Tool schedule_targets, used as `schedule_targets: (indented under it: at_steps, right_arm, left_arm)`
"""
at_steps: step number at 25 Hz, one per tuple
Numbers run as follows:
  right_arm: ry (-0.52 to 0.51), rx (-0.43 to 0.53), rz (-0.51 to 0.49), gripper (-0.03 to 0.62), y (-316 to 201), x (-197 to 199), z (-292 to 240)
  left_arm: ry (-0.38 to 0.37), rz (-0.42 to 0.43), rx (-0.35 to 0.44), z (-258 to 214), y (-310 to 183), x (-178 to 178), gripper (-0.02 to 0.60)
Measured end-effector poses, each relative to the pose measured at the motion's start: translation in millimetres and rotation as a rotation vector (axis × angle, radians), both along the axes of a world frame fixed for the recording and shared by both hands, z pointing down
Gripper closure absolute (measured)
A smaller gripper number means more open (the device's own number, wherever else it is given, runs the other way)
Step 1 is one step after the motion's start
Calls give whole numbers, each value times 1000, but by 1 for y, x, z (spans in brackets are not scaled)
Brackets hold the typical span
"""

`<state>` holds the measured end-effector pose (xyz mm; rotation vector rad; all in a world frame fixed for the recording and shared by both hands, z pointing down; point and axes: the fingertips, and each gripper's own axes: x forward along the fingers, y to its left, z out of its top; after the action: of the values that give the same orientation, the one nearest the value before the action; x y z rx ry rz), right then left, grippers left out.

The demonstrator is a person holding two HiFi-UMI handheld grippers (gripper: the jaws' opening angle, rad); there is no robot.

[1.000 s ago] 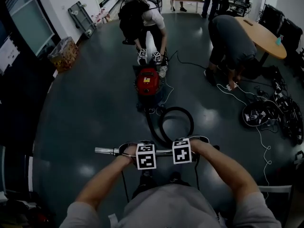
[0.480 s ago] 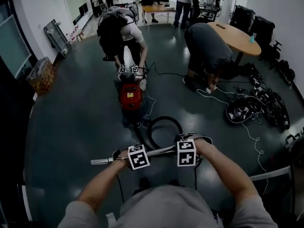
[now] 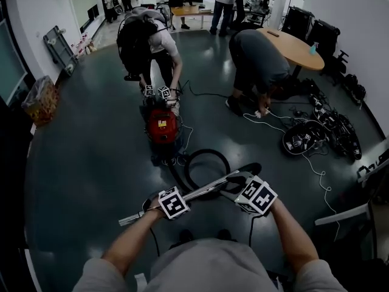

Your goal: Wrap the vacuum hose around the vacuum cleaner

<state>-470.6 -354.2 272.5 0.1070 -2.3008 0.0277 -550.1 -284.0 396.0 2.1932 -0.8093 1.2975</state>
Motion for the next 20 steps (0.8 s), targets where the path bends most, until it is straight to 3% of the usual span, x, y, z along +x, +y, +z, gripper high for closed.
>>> schedule_targets:
  at_steps: [9,18,20]
  right_arm:
    - [-153,-300,341,424,8,-27,39]
    - [-429,-683,517,422,-9,-56,52]
    - [-501,-778,574,348,-21,-62,55]
  left_arm:
    - [111,-143,14,5,0,-22,425]
    - [161,-271,44,-3,-29,-20,425]
    - [167,-292,50,-6,-37,-16,425]
